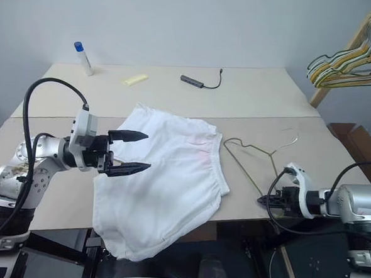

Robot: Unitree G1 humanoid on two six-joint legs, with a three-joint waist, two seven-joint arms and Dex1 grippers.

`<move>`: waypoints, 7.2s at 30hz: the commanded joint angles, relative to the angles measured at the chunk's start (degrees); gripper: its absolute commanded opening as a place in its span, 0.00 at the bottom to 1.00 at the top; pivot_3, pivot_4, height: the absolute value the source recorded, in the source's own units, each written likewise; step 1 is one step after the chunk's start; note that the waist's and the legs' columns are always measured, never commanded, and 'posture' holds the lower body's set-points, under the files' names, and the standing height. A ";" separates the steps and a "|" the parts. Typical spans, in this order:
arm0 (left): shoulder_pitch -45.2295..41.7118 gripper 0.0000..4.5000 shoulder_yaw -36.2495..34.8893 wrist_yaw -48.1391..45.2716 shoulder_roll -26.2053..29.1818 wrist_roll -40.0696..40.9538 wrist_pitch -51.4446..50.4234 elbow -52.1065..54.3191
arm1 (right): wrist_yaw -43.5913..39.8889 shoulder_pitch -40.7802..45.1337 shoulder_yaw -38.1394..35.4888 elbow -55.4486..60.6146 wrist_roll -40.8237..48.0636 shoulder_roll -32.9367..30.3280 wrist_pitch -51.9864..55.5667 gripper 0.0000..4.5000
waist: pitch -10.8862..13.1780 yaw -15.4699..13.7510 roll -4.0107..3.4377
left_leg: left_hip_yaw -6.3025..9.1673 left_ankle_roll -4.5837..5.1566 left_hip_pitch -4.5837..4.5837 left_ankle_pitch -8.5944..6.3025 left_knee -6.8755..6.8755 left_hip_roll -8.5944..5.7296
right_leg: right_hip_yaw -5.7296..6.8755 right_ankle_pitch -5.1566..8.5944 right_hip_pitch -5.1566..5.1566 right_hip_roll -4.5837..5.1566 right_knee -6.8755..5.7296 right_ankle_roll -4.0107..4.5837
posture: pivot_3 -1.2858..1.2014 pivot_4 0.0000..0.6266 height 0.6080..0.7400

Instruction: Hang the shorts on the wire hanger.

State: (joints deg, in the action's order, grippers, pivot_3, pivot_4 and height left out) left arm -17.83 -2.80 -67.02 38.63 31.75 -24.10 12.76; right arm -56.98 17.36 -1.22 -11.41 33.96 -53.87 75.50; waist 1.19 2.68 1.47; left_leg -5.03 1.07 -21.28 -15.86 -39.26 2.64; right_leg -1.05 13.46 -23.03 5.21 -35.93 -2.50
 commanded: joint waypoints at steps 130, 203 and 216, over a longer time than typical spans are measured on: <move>-25.69 0.02 13.39 -18.05 4.65 -26.40 23.54 -41.07 | 17.97 -0.40 -5.60 26.77 -9.82 18.35 -17.70 0.01 | 0.00 3.02 -0.04 | 0.15 -0.04 -1.13 0.03 -0.56 0.09 | 0.18 -0.08 -0.98 -0.09 -0.38 0.00 | 0.47 0.00 1.00; -20.92 0.02 14.63 -16.42 5.43 -24.99 21.05 -39.02 | 11.31 -1.61 -4.71 23.49 -10.41 4.73 -32.38 0.01 | -0.01 2.92 -0.03 | 0.13 0.00 -1.14 0.01 -0.58 0.08 | 0.19 -0.08 -0.96 -0.07 -0.37 -0.01 | 0.47 0.00 1.00; -21.25 0.02 18.20 -12.62 3.96 -30.68 23.90 -39.24 | 12.53 0.78 1.22 33.58 -12.86 5.36 -33.91 0.01 | -0.01 2.92 -0.03 | 0.13 0.00 -1.13 0.01 -0.58 0.09 | 0.20 -0.08 -0.97 -0.07 -0.39 -0.01 | 0.47 0.00 1.00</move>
State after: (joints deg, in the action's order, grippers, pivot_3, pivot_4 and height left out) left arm -38.00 15.78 -80.34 42.19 2.26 0.65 -26.10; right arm -45.90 16.91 1.45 20.40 22.95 -47.88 42.92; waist 1.18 5.60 1.44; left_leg -4.90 1.07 -22.40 -15.85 -39.84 2.73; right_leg -0.86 13.37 -24.01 5.14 -36.32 -2.51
